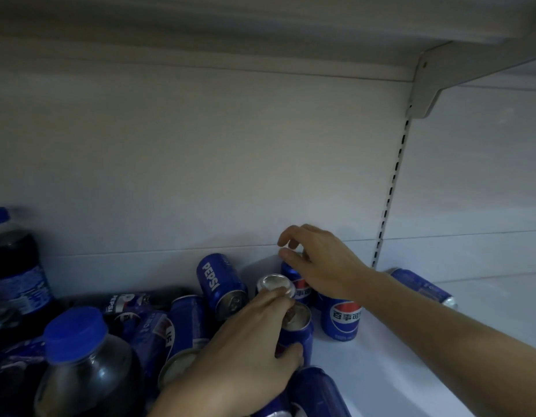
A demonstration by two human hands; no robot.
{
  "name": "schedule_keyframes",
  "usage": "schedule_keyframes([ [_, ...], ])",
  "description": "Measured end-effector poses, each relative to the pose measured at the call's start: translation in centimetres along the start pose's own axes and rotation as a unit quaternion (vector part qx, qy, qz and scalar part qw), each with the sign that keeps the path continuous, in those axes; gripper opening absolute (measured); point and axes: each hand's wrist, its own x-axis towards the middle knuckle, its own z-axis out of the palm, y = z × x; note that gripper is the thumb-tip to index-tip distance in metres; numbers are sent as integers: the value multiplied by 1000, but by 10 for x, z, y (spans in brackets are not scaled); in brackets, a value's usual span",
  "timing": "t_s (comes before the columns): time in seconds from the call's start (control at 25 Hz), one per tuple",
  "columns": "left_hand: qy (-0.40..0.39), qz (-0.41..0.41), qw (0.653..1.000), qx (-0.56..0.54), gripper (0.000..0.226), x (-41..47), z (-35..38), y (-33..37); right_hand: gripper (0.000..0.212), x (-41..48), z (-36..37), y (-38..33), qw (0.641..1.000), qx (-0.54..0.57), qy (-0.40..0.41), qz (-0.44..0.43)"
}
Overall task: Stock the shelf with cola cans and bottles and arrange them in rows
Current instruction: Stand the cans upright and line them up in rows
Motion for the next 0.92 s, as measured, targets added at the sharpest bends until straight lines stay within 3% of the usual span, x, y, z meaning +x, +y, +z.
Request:
schedule_keyframes([
  [0.04,23,-1,1000,-10,40,-1,0,1,34,0,1,-10,999,31,-34,24],
  [0.12,63,-13,998,-1,18,-2,-2,3,46,5,8,-24,988,-19,-144,43],
  [0.24,70,-56,996,-15,17,-4,-4,3,42,15,17,-32,971,-53,-225,65],
  [0.32,59,-80,994,-35,18,-5,-7,4,39,12,12,-29,979,-13,-182,95],
  [0.44,68,-132,980,-134,15,-7,-13,3,36,-3,-5,-26,981,111,17,155],
  [0.52,92,-164,952,-242,13,-4,-18,8,22,-14,-13,-28,942,263,140,151],
  [0.6,159,-183,902,-357,22,1,-22,14,15,-18,-12,-34,884,401,196,138],
  [0.68,189,-193,847,-459,60,6,-23,18,19,-20,-8,-41,822,503,205,172],
  [0.76,199,-167,800,-541,65,8,-25,25,30,-24,-9,-44,773,583,147,201],
  [0.8,215,-143,777,-574,57,7,-28,29,34,-26,-11,-43,778,592,96,187],
  [0.92,300,-106,755,-573,50,7,-37,31,40,-31,-12,-37,871,490,1,35],
])
